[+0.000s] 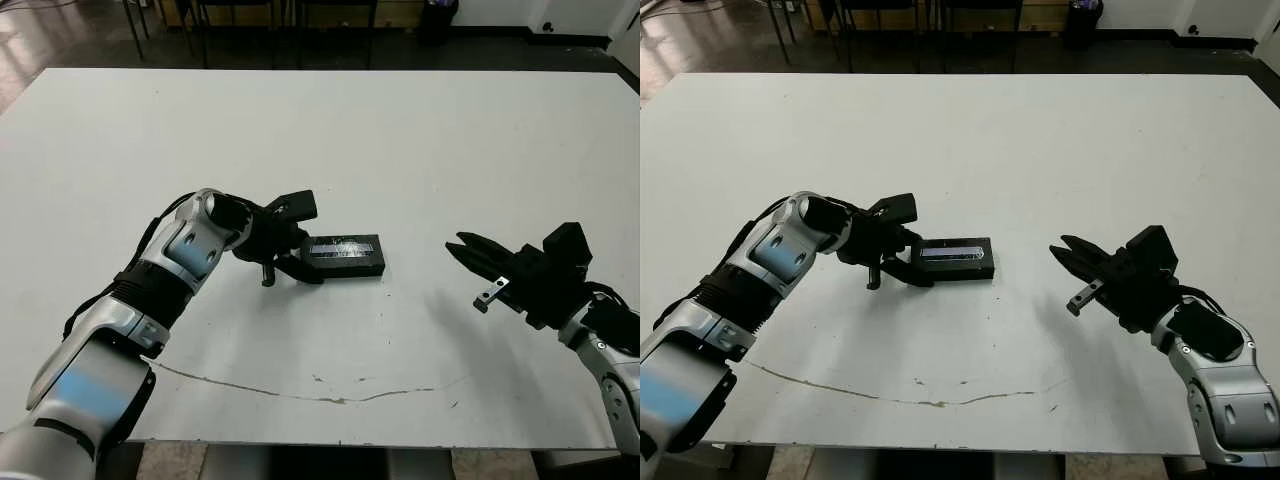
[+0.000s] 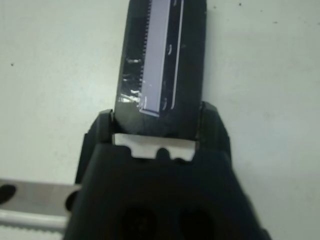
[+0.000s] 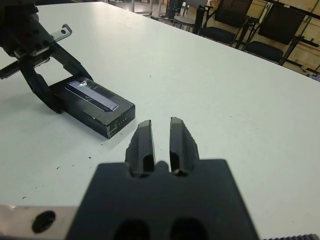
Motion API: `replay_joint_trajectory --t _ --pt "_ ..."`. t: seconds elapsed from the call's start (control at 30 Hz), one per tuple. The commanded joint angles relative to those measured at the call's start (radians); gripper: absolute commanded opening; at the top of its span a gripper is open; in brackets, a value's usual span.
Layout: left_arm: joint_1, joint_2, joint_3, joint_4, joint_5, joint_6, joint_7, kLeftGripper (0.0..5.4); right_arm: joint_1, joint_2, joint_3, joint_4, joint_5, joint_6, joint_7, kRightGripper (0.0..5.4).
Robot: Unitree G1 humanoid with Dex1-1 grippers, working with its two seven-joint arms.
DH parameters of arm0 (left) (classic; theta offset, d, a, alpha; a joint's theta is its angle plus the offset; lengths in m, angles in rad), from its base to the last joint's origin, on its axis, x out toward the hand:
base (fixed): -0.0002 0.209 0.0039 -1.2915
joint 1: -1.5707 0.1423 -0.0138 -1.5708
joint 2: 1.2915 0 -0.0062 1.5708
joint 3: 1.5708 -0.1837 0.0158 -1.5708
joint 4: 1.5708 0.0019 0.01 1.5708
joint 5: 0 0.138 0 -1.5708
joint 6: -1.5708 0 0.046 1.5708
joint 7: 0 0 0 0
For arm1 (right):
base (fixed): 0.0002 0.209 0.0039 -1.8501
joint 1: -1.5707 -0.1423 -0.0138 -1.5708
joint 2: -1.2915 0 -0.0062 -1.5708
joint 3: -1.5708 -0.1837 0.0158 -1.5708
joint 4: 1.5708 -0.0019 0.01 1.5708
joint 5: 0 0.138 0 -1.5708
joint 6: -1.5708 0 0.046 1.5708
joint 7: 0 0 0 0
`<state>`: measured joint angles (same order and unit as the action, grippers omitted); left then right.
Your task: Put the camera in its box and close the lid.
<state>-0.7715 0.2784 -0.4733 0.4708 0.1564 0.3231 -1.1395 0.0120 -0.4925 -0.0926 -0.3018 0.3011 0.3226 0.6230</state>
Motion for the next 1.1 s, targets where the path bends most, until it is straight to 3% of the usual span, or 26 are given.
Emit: replay_joint_trajectory --t 0.03,0.53,0.93,1.1 --pt "0.018 -0.021 -0.051 -0.022 0.011 -0.026 -0.02 1.75 0.008 -0.014 0.003 0.004 -0.002 0.017 0.0 0.0" --pt "0.104 0.142 0.058 0.021 -0.077 -0.199 -0.08 5.28 0.002 -0.006 0.009 0.006 0.004 0.023 0.001 0.0" --pt "0.212 0.293 0.195 -0.063 -0.102 -0.197 0.017 5.39 -0.018 -0.007 0.024 0.011 -0.005 0.04 -0.01 0.0" --pt "0.34 0.244 0.364 -0.258 -0.162 -0.072 0.266 5.39 -0.023 -0.005 0.018 0.026 0.006 0.029 0.004 0.0"
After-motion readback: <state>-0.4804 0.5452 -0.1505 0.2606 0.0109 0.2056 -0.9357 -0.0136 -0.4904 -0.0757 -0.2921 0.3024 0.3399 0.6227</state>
